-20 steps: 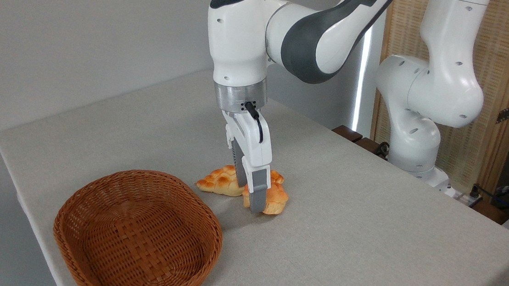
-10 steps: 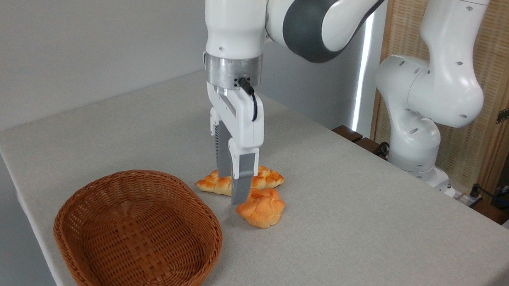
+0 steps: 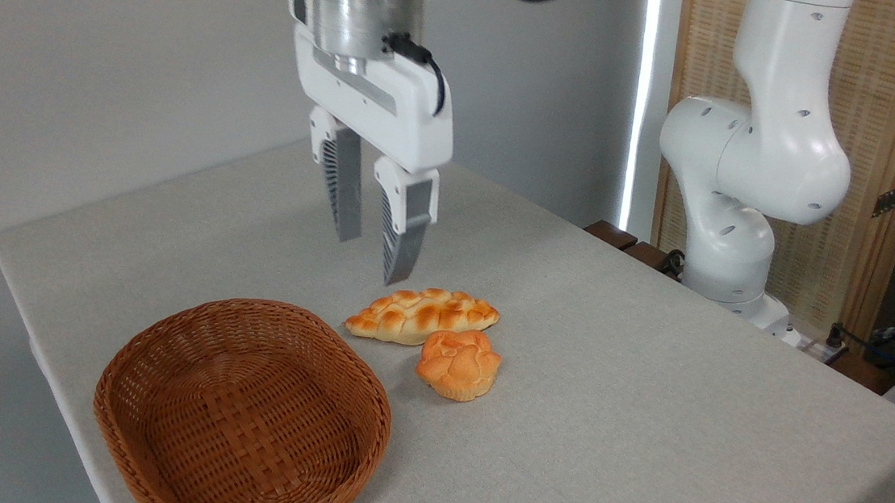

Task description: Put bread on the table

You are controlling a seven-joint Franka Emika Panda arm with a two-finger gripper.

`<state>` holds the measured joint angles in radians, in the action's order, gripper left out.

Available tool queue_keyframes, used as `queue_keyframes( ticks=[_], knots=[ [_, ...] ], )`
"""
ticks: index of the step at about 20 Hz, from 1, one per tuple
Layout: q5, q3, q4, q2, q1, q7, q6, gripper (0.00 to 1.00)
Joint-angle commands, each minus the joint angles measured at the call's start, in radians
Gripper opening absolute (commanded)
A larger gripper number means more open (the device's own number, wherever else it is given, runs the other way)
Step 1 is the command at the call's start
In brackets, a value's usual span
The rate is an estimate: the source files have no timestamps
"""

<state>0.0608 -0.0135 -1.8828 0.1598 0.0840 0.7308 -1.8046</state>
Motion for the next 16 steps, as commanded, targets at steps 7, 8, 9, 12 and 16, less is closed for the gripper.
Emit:
queue_keyframes(
  ticks=[7,8,9,12,16],
  knots=[
    [0.010,0.073,0.258,-0.150,-0.004,-0.162,0.154,1.00],
    [0.010,0.073,0.270,-0.158,-0.004,-0.154,0.172,1.00],
    [0.013,0.067,0.271,-0.158,-0.004,-0.149,0.171,1.00],
    [0.016,0.059,0.268,-0.161,-0.003,-0.151,0.172,1.00],
    [0.017,0.046,0.267,-0.161,-0.003,-0.149,0.166,1.00]
  ],
)
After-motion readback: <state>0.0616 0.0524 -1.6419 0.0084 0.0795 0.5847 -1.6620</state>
